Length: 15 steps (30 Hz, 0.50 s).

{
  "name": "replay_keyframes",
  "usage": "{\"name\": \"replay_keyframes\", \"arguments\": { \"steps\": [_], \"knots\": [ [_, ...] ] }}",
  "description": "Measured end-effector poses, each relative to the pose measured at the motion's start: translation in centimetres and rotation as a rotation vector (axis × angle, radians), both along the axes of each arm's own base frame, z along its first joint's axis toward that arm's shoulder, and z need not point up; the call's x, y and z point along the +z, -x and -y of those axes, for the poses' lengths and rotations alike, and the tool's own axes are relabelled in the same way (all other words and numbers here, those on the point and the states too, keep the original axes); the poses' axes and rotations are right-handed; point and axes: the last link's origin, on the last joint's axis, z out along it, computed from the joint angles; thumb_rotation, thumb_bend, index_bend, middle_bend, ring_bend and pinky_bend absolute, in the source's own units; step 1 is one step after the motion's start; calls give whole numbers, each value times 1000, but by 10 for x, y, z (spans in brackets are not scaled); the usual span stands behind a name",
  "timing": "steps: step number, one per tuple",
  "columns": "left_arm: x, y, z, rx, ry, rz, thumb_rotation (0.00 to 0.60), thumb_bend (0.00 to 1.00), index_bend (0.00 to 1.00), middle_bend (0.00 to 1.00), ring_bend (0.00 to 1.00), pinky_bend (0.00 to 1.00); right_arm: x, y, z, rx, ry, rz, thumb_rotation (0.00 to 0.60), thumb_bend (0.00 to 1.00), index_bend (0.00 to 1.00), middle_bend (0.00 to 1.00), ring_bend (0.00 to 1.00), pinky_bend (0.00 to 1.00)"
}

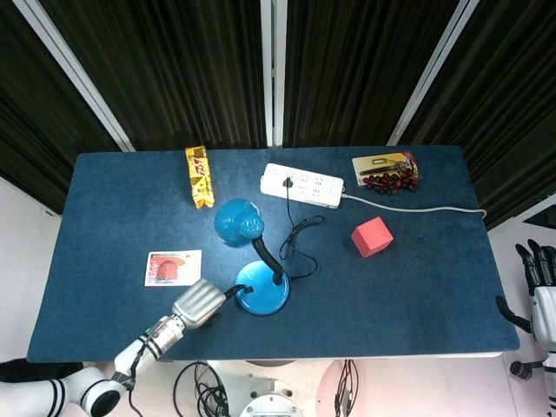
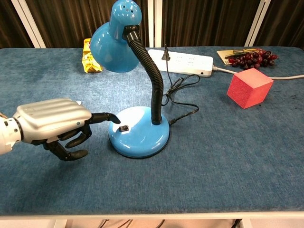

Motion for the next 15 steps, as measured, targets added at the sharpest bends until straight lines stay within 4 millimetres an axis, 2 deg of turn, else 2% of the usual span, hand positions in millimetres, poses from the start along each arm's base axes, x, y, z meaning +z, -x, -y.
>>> {"name": "replay_keyframes", "arguments": {
  "steps": [15],
  "knots": [
    [-7,-3,3,-9,21,-13,600,380,123,760,750,789,1,2,-1,-10,-5,-6,600,209,0,0,0,0]
  ]
}}
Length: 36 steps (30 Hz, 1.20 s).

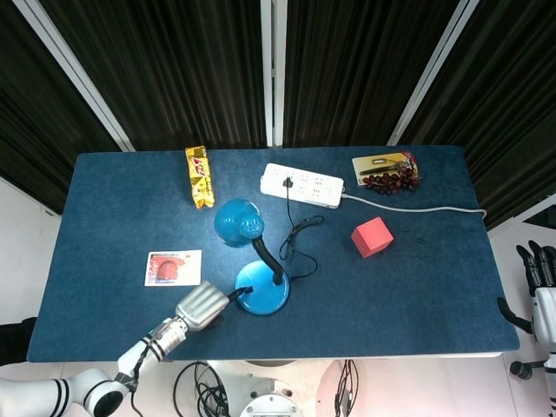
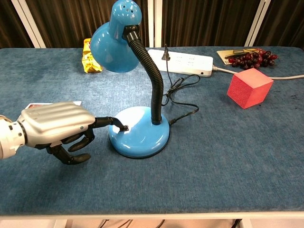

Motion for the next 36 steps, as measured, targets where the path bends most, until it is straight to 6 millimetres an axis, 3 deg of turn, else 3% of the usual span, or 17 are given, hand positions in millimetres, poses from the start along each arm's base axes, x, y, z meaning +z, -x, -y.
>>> {"name": "replay_keyframes", "arguments": {
  "steps": [21,25,29,32,34,36],
  "knots": [
    [-3,-2,-2,4,4,-14,600,382,123,764,750,789,-1,5,2,-16,1,6,600,212,0,0,0,0],
    [9,-3,0,19,-23,14,600,382,122,762,750,789,1,5,2,-14,1,7,600,213,0,0,0,0],
    [33,2,2,40,-100,48,600,371,122,746,740,789,2,3,1,-5,5,7,600,212,0,0,0,0],
    [58,9,2,57,-201,87,600,339,133,647,639,749,2,2,0,-4,3,6,600,214,0,0,0,0],
    [78,16,2,69,-291,119,600,295,148,514,484,662,1,1,-1,-4,-1,5,600,214,0,0,0,0],
    [100,28,3,84,-398,140,600,233,153,316,245,465,-1,0,-1,-1,-6,3,600,214,0,0,0,0]
  ]
}}
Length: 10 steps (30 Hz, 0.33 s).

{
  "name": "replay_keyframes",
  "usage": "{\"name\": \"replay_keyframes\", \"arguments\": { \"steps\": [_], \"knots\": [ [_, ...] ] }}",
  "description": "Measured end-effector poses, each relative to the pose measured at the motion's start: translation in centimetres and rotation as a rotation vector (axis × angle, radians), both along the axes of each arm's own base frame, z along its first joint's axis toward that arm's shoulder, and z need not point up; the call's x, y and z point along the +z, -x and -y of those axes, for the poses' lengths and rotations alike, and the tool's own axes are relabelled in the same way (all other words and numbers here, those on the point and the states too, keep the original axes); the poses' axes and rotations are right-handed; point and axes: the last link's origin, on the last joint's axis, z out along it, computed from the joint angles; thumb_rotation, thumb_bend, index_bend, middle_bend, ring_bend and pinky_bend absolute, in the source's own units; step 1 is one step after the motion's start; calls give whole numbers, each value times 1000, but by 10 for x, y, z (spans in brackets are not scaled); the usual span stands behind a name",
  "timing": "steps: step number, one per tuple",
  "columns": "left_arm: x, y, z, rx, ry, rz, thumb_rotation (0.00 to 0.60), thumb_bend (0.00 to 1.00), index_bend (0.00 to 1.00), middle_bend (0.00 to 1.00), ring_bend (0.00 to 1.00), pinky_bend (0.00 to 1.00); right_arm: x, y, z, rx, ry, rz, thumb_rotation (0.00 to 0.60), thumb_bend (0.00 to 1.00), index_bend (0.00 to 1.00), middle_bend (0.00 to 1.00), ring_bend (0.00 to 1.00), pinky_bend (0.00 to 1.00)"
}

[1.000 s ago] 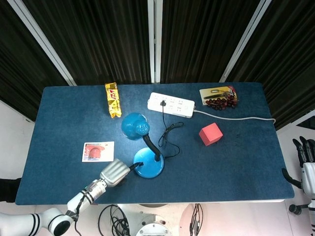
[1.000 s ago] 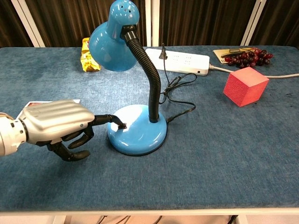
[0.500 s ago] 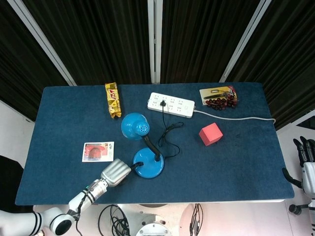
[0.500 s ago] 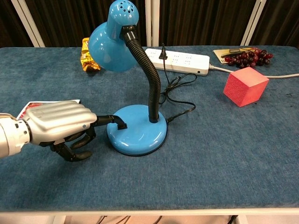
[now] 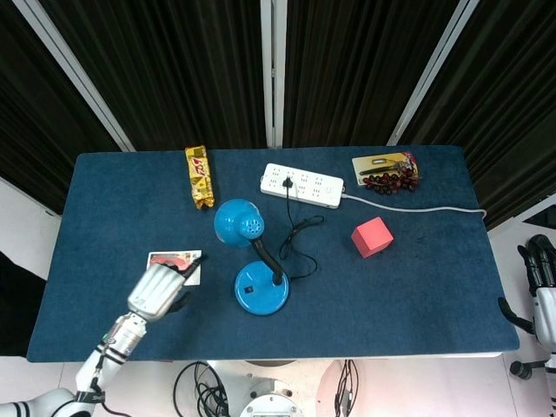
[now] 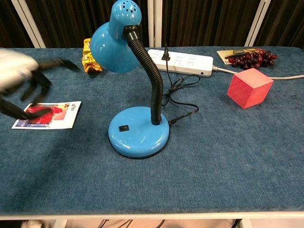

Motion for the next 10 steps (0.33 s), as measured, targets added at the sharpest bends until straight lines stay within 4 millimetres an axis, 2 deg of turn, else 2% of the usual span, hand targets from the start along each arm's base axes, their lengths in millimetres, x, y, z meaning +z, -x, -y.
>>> {"name": "replay_keyframes", "arguments": {
  "steps": [2,3,6,10],
  "knots": [
    [21,16,3,33,-91,-3,600,177,145,163,68,272,-2,-1,0,5,-4,-5,600,214,0,0,0,0],
    [35,29,7,62,-141,-17,600,150,141,106,19,199,-2,-2,0,7,-4,-8,600,214,0,0,0,0],
    [63,55,16,129,-222,-56,600,91,135,41,0,95,-4,-4,1,17,-7,-24,600,214,0,0,0,0],
    [85,76,24,178,-286,-63,600,30,107,9,0,46,-8,-7,2,31,-25,-37,600,209,0,0,0,0]
  ]
}}
